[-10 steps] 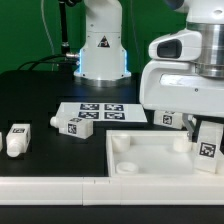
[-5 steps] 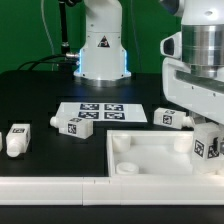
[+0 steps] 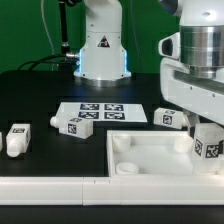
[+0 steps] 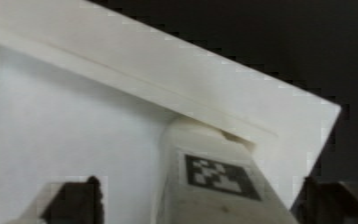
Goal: Assemble one leg
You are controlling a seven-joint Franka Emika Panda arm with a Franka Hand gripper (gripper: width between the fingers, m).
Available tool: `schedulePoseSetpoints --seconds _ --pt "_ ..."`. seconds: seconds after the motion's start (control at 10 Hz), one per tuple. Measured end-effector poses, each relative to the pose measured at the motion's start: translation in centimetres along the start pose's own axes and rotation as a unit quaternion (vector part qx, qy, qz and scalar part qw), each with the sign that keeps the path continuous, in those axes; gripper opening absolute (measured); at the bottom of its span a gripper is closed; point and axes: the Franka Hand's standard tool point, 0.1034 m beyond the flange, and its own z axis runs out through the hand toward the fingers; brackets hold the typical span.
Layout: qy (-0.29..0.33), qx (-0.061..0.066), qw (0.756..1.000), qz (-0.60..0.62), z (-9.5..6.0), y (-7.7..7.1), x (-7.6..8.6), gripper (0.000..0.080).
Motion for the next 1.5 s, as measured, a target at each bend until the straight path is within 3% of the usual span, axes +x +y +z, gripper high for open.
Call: schedulePoseSetpoints --seconds 0.1,0.5,0.6,0.7,0.8,0.9,1.0,1.2,1.3,1.4,1.5 --pt "-0.006 -0.006 0.996 -0.089 0.0 0.1 -0.3 0.063" --pt "-0.001 -0.003 0.977 -0.211 0.2 0.4 -0.3 0.0649" --pt "0.006 -0.013 0.96 -0.279 0.2 0.5 -0.2 0.0649" --pt "0.017 -0.034 0.929 -0.369 0.2 0.5 -0.1 0.0649" --pt "0.023 -0.045 0.883 -0.466 -0.1 0.4 0.4 0.0649" --pt "0.035 -0.038 0.872 -0.487 -0.3 0.0 0.7 0.0649" --pt "0.035 -0.038 0.882 -0.469 -0.2 0.1 0.7 0.0649" --pt "0.036 -0.036 0.9 -0.433 -0.2 0.1 0.7 0.0391" --pt "0.037 -0.034 0.913 -0.405 -0.2 0.0 0.6 0.0391" --pt "0.038 -0.033 0.925 -0.376 -0.2 0.0 0.6 0.0286" --pt "0.039 -0.032 0.932 -0.359 -0.2 0.0 0.6 0.0286"
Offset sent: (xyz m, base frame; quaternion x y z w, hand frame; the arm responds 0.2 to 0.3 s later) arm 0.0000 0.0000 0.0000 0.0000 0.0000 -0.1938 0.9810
